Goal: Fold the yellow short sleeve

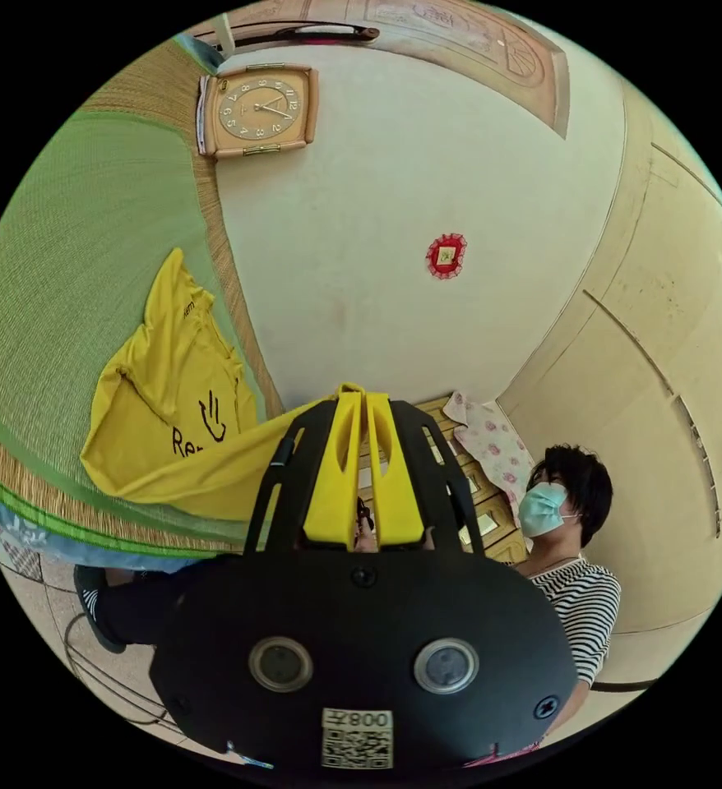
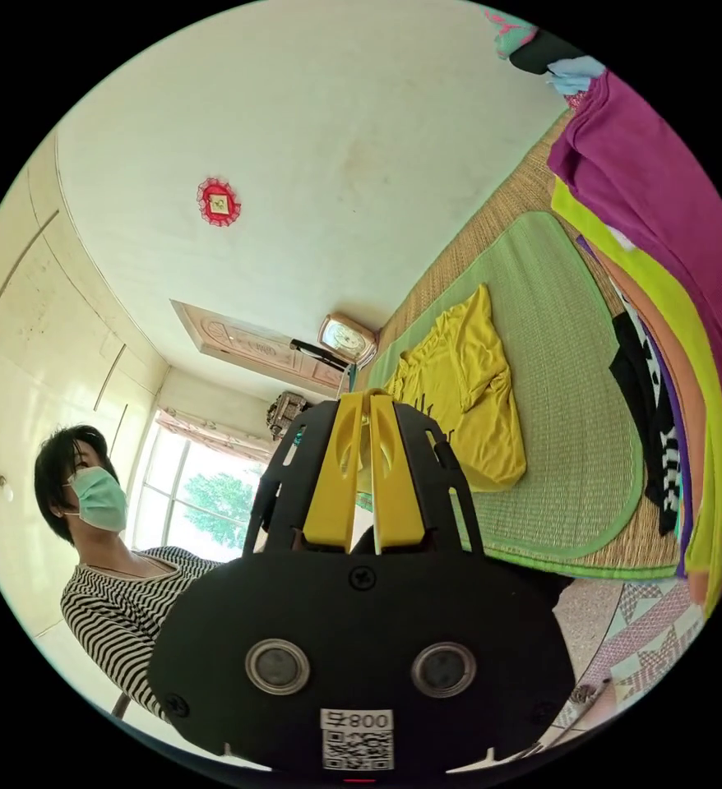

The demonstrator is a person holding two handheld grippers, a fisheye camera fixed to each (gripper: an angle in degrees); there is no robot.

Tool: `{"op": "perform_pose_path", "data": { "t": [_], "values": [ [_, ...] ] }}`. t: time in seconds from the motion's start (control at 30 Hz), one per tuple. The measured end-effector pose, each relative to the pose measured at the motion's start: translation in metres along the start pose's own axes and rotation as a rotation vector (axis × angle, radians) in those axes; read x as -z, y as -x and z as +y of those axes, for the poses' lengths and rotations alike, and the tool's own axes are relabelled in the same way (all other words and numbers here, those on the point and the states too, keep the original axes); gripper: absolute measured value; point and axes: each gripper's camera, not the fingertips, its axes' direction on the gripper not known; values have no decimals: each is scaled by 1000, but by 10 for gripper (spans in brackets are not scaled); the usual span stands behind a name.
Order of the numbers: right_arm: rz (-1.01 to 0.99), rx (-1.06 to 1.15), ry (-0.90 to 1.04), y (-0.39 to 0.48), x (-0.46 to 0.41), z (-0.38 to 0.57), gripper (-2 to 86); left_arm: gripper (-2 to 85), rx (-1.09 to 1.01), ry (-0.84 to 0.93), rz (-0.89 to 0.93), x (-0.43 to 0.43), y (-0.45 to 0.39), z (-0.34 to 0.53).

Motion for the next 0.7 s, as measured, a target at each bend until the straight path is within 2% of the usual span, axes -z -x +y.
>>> {"op": "perform_pose_path", "data": {
  "t": [0.37, 0.7],
  "values": [
    [80, -17, 79, -42, -110, -185, 10, 8, -9, 32, -224, -134, 46, -173],
    [135, -124, 189, -104, -214, -290, 18, 30, 80, -12, -409, -198, 112, -253]
  ]
}}
